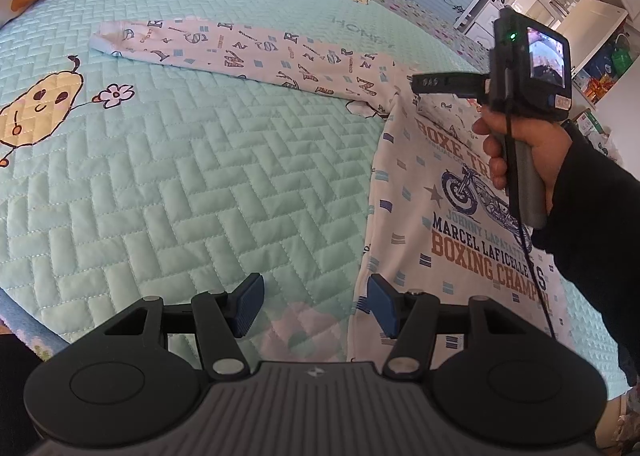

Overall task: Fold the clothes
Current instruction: 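Move the left gripper to the other sleeve cuff and grasp it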

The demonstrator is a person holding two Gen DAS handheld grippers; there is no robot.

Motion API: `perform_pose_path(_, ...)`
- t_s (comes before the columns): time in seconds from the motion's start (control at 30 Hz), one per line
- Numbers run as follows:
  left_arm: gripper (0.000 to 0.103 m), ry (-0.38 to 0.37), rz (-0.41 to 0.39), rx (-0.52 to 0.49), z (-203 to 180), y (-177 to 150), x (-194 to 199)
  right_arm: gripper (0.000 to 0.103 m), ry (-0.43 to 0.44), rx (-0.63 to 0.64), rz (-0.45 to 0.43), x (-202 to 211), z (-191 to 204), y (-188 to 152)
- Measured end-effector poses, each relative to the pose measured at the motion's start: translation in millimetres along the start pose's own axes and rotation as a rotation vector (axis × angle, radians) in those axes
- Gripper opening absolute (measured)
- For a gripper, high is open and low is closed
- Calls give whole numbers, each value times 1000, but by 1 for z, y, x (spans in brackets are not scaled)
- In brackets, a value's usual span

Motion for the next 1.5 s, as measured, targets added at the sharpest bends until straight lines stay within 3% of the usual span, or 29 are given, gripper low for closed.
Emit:
perform_pose_path(0.13, 60, -3, -3, -3, -3, 0, 2, 68, -18, 95, -100, 26, 7, -2)
perform_pose_path(0.23, 60, -3, -4, -6, -5, 0, 3, 68, 1, 23, -142, 39, -12, -3)
perform_pose_path(0.4, 60, 0, -1, -16, -8, 1, 3, 68, 38, -343, 4, 6, -76, -26)
perform_pose_path(0.53, 60, 4, -4, -21, -10, 4, 3, 67, 170, -524, 179, -23, -94, -56)
perform_pose_path(0.63, 60, 4, -23, 4, -4, 15, 8, 67, 177, -602, 104, 6, -110, -58)
perform_pose_path(0.77, 60, -49, -96, 156, 23, 47, 19, 69, 262, -755, 26, 69, -145, -77)
perform_pose_path(0.97, 61, -81, -286, 431, 103, 105, 24, 74, 193, -851, 63, 140, -192, -156)
perform_pose_path(1.2, 61, -150, -412, 692, 156, 137, 10, 74, 99, -932, 167, 159, -218, -216)
perform_pose_path(1.5, 61, -96, -472, 787, 174, 160, -7, 74, 93, -882, 177, 152, -211, -207)
Point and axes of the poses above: each gripper's, at about its wrist camera, not at the fingertips, and x roughly against the way its jaws point, z to its left, y to its top, the point moved 8 cm from there along -x, roughly the way its jaws point, and after that the axes turned 10 degrees about -y, right-handed, at the moved point
